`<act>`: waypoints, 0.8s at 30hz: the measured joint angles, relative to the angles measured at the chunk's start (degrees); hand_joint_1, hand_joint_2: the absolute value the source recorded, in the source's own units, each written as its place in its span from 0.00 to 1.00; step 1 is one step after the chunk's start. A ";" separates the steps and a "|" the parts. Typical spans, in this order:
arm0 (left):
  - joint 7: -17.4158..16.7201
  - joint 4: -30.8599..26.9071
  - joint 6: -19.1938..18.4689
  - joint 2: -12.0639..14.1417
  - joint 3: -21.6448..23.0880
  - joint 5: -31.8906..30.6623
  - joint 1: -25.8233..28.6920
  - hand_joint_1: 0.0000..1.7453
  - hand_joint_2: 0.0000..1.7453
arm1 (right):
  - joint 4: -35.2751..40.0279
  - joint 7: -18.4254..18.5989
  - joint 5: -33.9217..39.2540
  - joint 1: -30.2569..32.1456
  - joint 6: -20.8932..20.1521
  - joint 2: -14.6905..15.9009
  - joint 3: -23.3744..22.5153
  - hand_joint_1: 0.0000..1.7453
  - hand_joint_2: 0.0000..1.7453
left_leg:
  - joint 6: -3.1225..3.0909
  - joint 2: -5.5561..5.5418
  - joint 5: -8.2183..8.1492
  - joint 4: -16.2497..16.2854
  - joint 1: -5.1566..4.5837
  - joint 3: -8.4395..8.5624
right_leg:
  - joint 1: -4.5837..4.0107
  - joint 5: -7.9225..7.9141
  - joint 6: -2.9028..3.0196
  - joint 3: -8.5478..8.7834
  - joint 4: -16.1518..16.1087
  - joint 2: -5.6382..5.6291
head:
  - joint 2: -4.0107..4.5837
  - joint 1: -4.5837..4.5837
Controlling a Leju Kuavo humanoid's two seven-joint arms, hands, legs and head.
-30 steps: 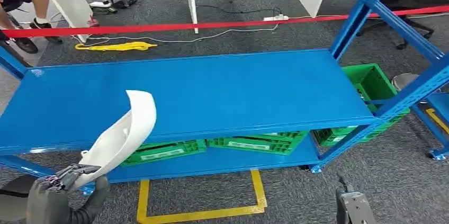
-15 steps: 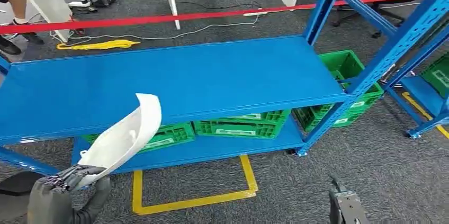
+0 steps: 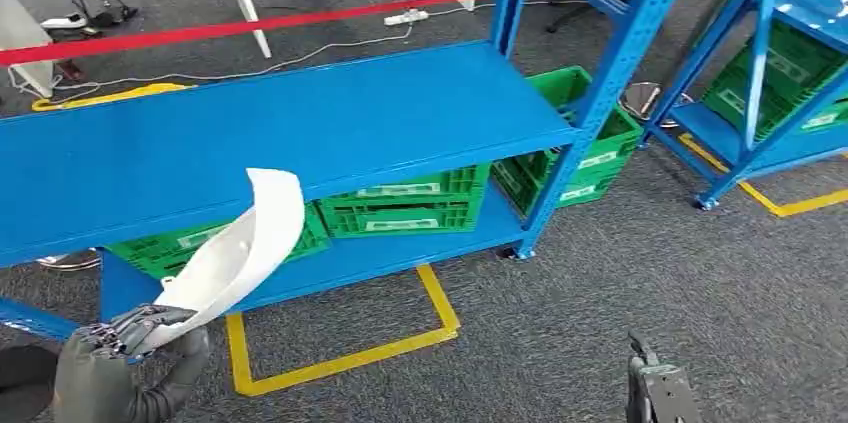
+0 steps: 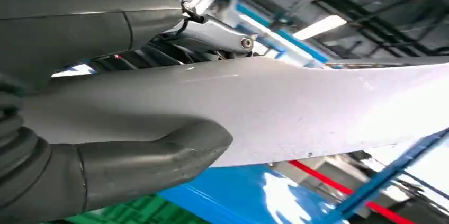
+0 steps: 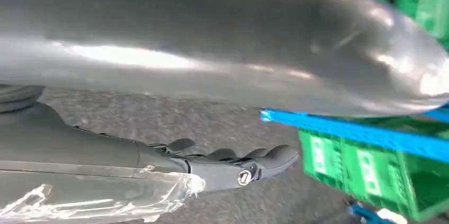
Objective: Take the parts from the cabinet and place them on the table.
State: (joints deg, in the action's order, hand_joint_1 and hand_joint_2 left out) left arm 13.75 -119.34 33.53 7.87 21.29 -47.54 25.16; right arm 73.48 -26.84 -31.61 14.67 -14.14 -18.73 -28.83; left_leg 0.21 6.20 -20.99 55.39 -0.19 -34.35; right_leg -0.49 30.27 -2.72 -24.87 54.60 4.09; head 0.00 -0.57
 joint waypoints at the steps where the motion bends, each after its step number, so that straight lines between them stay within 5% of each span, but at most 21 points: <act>1: 0.07 0.09 -0.13 -0.15 0.07 -0.21 -0.25 1.00 1.00 | -0.02 -0.15 0.13 0.03 0.00 0.00 -0.30 0.00 0.00 | 0.22 0.52 0.36 -0.01 0.20 -0.01 | -0.17 -0.13 0.33 -0.44 0.32 -0.61 | 0.00 -0.33; 2: 0.09 0.13 -0.28 -0.26 0.09 -0.44 -0.46 1.00 1.00 | -0.04 -0.09 0.13 0.29 -0.04 0.00 -0.57 0.00 0.00 | 0.55 1.13 0.72 -0.10 0.22 -0.01 | -0.23 -0.43 0.90 -0.87 0.51 -1.13 | 0.00 -0.48; 3: 0.11 0.22 -0.37 -0.28 0.09 -0.46 -0.59 1.00 1.00 | -0.11 -0.11 0.15 0.49 -0.11 0.00 -1.00 0.00 0.00 | 1.13 -0.03 0.01 0.32 0.42 -0.23 | 0.16 -1.25 1.61 -1.42 0.31 -1.53 | 0.00 -0.39; 5: 0.09 0.37 -1.45 -0.54 0.13 -0.65 -0.68 1.00 1.00 | -0.11 -0.40 0.13 0.31 -0.59 -0.04 -1.74 0.00 0.00 | 1.79 -4.59 -7.19 4.85 0.55 -1.26 | 0.18 -2.70 2.35 -3.07 0.38 -2.78 | 0.00 -0.20; 7: -0.46 0.79 -4.03 -1.05 0.13 -2.60 -1.49 1.00 1.00 | -0.11 -1.86 -0.37 -0.08 -2.10 -0.15 -2.91 0.00 0.00 | 1.75 -5.66 -13.51 13.77 0.47 -3.09 | 0.03 -4.45 2.62 -4.61 0.48 -4.27 | 0.00 -0.11; 8: -0.48 1.09 -5.11 -1.42 0.15 -3.67 -1.97 1.00 1.00 | -0.11 -2.49 -0.79 -0.16 -2.73 -0.24 -3.93 0.00 0.00 | 1.57 -5.77 -13.99 16.75 0.40 -3.38 | -0.08 -5.25 2.61 -5.76 0.58 -4.90 | 0.00 -0.11; 10: -0.48 1.64 -6.08 -1.99 0.28 -4.06 -2.90 1.00 1.00 | -0.11 -3.19 -1.42 -0.16 -3.63 -0.28 -5.93 0.00 0.00 | 1.04 -6.05 -10.16 16.34 0.24 -1.29 | -0.14 -6.76 2.41 -7.99 1.04 -6.20 | 0.00 -0.15; 12: -0.50 2.19 -6.69 -2.40 0.48 -4.09 -3.73 1.00 1.00 | -0.11 -3.39 -1.55 -0.20 -4.02 -0.42 -7.45 0.00 0.00 | 0.24 -7.23 -6.56 8.10 0.14 4.54 | -0.17 -8.01 2.27 -9.96 1.59 -7.58 | 0.00 -0.15; 13: -0.50 2.34 -6.75 -2.60 0.59 -4.13 -4.07 1.00 1.00 | -0.11 -3.43 -1.60 -0.26 -4.20 -0.44 -7.89 0.00 0.00 | -0.30 -9.63 -7.39 2.92 0.14 7.94 | -0.10 -8.63 2.12 -10.72 1.83 -8.15 | 0.00 -0.11; 14: -0.50 2.47 -6.84 -2.78 0.70 -4.17 -4.24 1.00 1.00 | -0.11 -3.50 -1.68 -0.35 -4.33 -0.44 -8.20 0.00 0.00 | -0.51 -10.40 -8.67 -1.23 0.33 10.12 | -0.43 -9.23 1.81 -11.33 2.01 -8.83 | 0.00 -0.22; 17: -0.35 3.06 -7.04 -3.08 0.90 -3.78 -5.00 1.00 1.00 | -0.13 -3.72 -1.84 -0.27 -4.46 -0.44 -9.49 0.00 0.00 | -0.65 -9.02 -8.20 -1.63 -0.28 9.36 | 0.16 -11.55 0.67 -12.11 1.15 -10.46 | 0.00 -0.15; 18: -0.33 3.41 -7.26 -3.23 1.03 -3.49 -5.21 1.00 1.00 | -0.17 -3.80 -1.92 -0.25 -4.55 -0.42 -10.41 0.00 0.00 | -1.10 -8.01 -7.28 -2.12 0.39 8.83 | 0.18 -11.67 0.43 -12.56 1.24 -10.35 | 0.00 -0.04; 20: 0.02 4.02 -7.34 -3.54 1.29 -3.08 -5.75 1.00 1.00 | -0.55 -5.60 -3.13 -0.49 -5.71 0.29 -11.13 0.00 0.00 | -1.84 -6.72 -6.08 -2.08 0.26 7.54 | 0.09 -5.34 -0.18 -14.43 5.29 -5.74 | 0.00 -0.55; 22: 0.24 4.65 -7.34 -3.74 1.44 -2.88 -6.06 1.00 1.00 | -1.73 -7.26 -4.07 -1.57 -6.95 1.12 -12.26 0.00 0.00 | -1.87 -5.21 -4.89 -2.06 0.27 6.14 | 0.58 1.14 -1.00 -16.09 13.84 -4.68 | 0.00 -0.57; 23: 0.26 4.94 -7.34 -3.82 1.57 -2.82 -6.28 1.00 1.00 | -2.17 -7.39 -4.24 -2.03 -7.28 1.11 -12.79 0.00 0.00 | -1.82 -4.44 -4.28 -1.99 0.28 5.30 | 0.88 2.40 -1.39 -16.60 17.53 -4.50 | 0.00 -0.55; 24: 0.26 5.22 -7.30 -3.93 1.62 -2.80 -6.42 1.00 1.00 | -2.36 -7.37 -4.33 -2.47 -7.43 1.11 -13.73 0.00 0.00 | -1.64 -3.66 -3.55 -1.87 0.30 4.33 | 1.26 1.69 -1.81 -16.47 20.28 -4.43 | 0.00 -0.53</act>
State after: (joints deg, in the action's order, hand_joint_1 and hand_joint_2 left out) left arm 14.01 -114.11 26.23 3.93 22.91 -50.34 18.74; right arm 71.12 -34.21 -35.93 12.20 -21.57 -17.62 -42.56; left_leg -1.42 2.54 -24.54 53.53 0.11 -30.02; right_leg 0.77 31.97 -4.54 -41.34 74.89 -0.35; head 0.00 -1.09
